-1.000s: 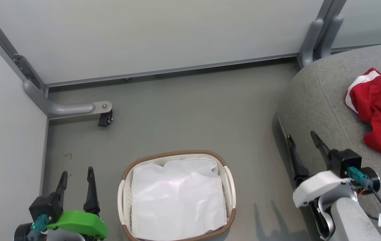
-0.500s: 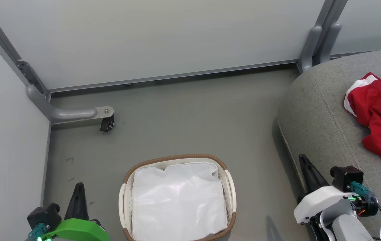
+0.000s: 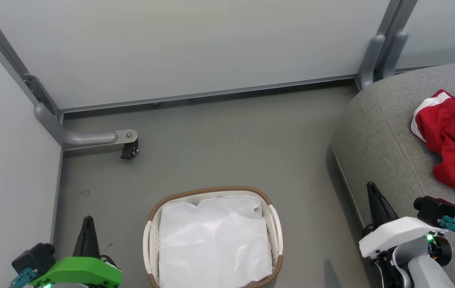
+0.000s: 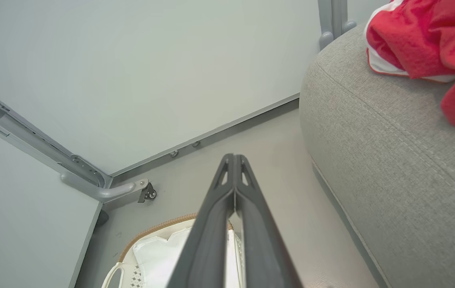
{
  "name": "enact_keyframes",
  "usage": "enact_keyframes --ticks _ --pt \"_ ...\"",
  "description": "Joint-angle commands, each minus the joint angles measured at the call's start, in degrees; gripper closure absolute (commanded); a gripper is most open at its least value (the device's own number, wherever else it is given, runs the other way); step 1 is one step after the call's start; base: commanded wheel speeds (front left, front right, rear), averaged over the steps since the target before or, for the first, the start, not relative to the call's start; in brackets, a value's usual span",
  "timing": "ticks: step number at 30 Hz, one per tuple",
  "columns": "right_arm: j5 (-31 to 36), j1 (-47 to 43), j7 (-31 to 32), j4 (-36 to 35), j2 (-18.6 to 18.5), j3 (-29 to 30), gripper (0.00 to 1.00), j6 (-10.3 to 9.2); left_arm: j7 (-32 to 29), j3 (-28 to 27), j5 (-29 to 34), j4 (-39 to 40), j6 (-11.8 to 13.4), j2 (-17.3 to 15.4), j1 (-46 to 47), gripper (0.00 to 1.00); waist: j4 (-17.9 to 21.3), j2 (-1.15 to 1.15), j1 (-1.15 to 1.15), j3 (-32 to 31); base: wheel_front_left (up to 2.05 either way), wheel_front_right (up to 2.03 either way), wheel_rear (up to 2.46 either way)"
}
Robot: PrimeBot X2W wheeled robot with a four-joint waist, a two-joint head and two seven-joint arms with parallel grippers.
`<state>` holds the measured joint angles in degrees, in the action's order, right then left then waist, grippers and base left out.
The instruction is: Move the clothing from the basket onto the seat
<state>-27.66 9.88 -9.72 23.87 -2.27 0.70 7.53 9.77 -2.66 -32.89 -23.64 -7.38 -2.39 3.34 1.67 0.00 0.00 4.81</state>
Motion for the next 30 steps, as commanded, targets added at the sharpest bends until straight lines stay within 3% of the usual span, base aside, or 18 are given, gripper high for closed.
enact_keyframes --ticks 1,30 --pt "-2.7 0.0 0.6 -1.3 -0.3 0.3 1.0 -0.01 -0.6 -0.4 -2.5 1.3 0.0 -0.3 1.0 1.0 0.0 0.0 0.0 -0.1 0.0 0.0 0.0" --pt "-26.3 -1.5 6.5 -4.7 -0.5 2.5 1.0 -0.03 -6.6 -1.8 -24.2 4.6 -0.1 -0.4 2.0 1.0 -0.5 0.0 0.0 -1.3 0.0 0.0 0.0"
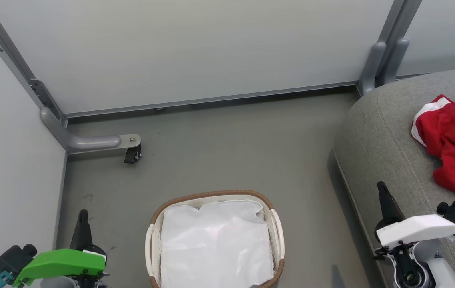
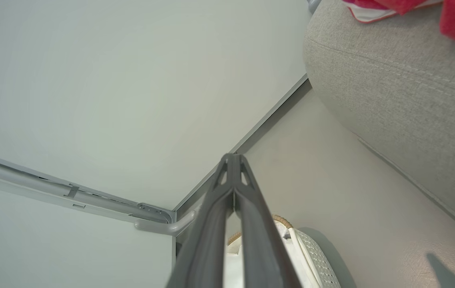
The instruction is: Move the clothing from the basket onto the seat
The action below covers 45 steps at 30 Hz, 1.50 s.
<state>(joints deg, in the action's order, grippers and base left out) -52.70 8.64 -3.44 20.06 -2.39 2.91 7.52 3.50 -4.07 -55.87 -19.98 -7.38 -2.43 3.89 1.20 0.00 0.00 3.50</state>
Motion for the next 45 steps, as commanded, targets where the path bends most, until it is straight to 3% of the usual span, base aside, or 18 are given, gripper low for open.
enact_keyframes --ticks 1,45 --pt "-1.8 -0.3 0.4 -1.0 -0.4 0.3 1.0 -0.02 -0.5 -0.4 -1.7 1.0 -0.1 -0.4 1.4 1.0 0.0 0.0 0.0 -0.1 0.0 0.0 0.0" --pt "-27.1 -2.0 6.9 -4.5 -0.6 2.6 1.0 -0.03 -6.9 -1.9 -25.0 4.4 -0.2 -0.6 2.3 1.0 -0.7 0.0 0.0 -2.0 0.0 0.0 0.0"
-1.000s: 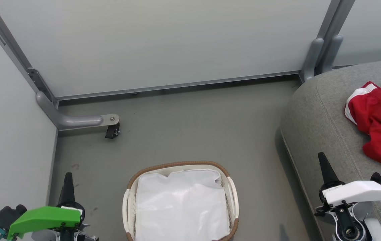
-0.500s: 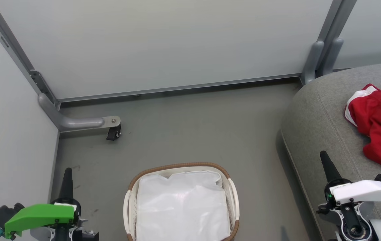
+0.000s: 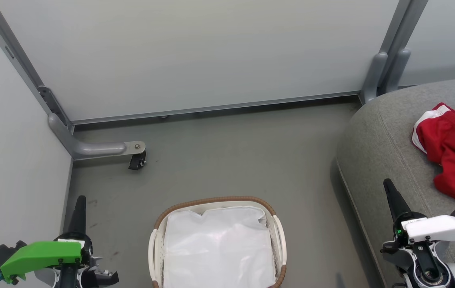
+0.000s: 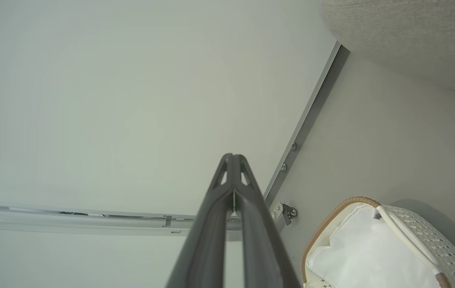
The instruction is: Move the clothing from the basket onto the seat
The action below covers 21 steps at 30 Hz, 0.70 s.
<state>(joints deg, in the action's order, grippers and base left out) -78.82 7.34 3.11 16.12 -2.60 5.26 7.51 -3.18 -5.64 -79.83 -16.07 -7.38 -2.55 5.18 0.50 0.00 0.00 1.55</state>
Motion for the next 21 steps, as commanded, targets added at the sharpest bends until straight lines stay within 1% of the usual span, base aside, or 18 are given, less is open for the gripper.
enact_keyframes --ticks 1,21 --pt "-1.4 -0.7 0.5 -0.6 -0.4 0.3 1.0 -0.02 -0.4 -0.3 -1.4 0.6 -0.2 -0.4 1.0 1.0 0.0 0.0 0.0 -0.1 0.0 0.0 0.0" --pt "-10.0 -1.2 2.6 -1.8 -0.4 1.1 1.0 -0.03 -2.6 -0.8 -9.3 1.7 -0.2 -0.5 1.4 1.0 -0.3 0.0 0.0 -0.9 0.0 0.0 0.0"
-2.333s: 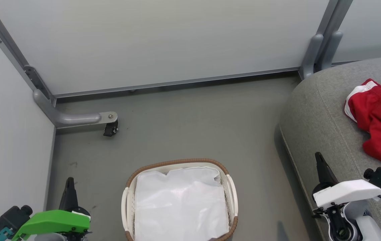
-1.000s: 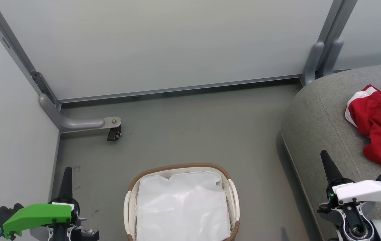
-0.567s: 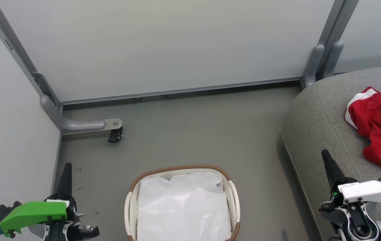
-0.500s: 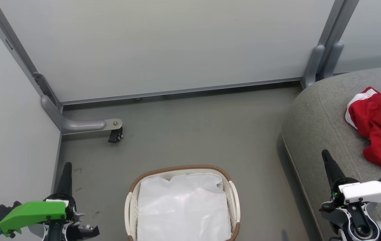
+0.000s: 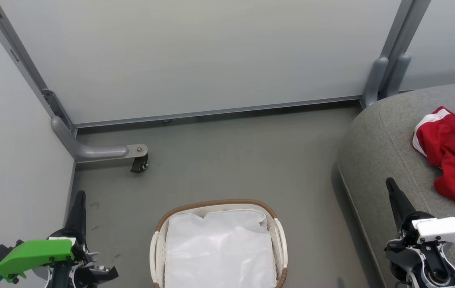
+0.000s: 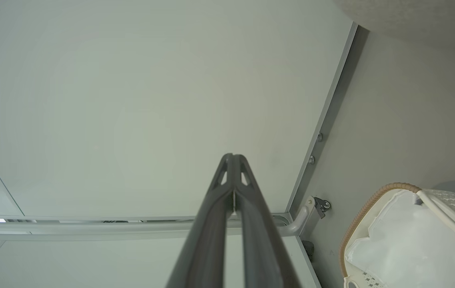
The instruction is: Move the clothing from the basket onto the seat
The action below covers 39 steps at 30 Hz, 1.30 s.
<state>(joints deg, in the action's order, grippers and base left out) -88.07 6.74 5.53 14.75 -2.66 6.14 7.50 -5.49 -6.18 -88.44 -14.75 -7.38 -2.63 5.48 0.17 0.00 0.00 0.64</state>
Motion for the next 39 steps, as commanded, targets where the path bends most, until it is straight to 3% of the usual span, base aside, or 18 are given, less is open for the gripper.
enact_keyframes --ticks 1,10,39 --pt "-1.2 -0.6 0.4 -0.5 -0.4 0.2 1.0 -0.01 -0.4 -0.3 -1.0 0.5 -0.2 -0.4 1.1 1.0 0.0 0.0 0.0 -0.1 0.0 0.0 0.0" --pt "-4.6 -0.9 1.3 -1.0 -0.4 0.5 1.0 -0.02 -1.3 -0.5 -4.2 0.9 -0.2 -0.4 1.2 1.0 -0.2 0.0 0.0 -0.5 0.0 0.0 0.0" --pt "-4.4 -0.9 1.2 -0.9 -0.4 0.5 1.0 -0.02 -1.3 -0.4 -4.1 0.8 -0.2 -0.4 1.0 1.0 -0.2 0.0 0.0 -0.5 0.0 0.0 0.0"
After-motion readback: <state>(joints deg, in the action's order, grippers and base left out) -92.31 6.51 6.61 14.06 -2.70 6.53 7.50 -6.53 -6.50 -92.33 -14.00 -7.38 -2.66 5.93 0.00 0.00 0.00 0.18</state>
